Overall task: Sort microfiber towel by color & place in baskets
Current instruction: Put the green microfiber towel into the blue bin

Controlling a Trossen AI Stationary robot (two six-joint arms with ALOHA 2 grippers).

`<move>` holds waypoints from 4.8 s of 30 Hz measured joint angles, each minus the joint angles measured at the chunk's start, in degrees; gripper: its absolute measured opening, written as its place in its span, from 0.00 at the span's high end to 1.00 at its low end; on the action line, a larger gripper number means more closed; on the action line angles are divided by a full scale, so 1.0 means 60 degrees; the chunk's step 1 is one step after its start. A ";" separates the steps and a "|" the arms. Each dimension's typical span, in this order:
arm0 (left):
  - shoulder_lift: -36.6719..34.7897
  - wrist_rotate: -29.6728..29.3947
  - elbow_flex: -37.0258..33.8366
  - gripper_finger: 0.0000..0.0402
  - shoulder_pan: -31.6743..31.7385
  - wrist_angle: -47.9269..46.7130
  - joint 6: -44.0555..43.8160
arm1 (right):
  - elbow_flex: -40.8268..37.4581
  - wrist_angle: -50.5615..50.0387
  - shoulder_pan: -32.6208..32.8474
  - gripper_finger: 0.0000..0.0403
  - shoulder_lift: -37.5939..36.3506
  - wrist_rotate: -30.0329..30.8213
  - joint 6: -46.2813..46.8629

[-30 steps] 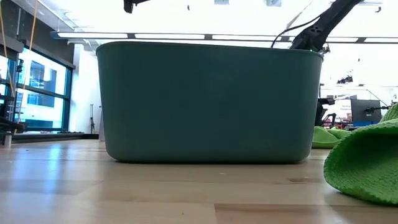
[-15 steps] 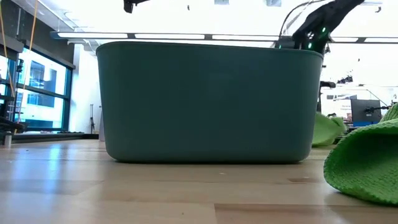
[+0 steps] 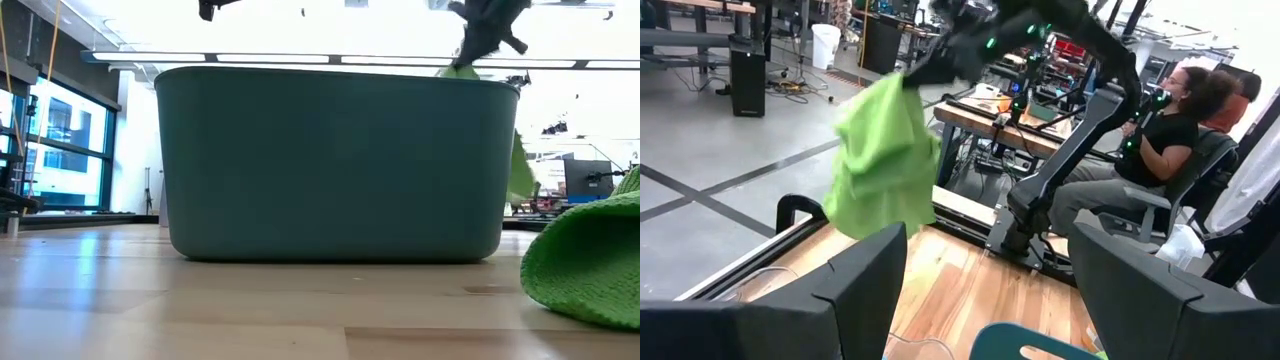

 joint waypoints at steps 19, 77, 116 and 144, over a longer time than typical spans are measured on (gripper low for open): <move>0.0000 -0.0233 0.0000 0.34 0.0000 0.0000 0.0084 | 0.1600 0.1017 0.2118 1.00 0.0227 -0.0794 0.0663; -0.2011 0.2605 0.0000 0.34 -0.0011 0.0864 0.0685 | 0.2391 -0.0438 1.0517 1.00 0.5671 0.1290 1.1742; -0.2011 0.2499 0.0000 0.34 -0.0011 0.0634 0.0696 | 0.2440 0.1397 0.8963 0.91 1.0363 -0.0460 1.1083; -0.2025 0.2503 0.0000 0.34 -0.0010 0.0489 0.0688 | 0.2391 0.0273 0.8685 0.37 0.6605 -0.0099 0.7796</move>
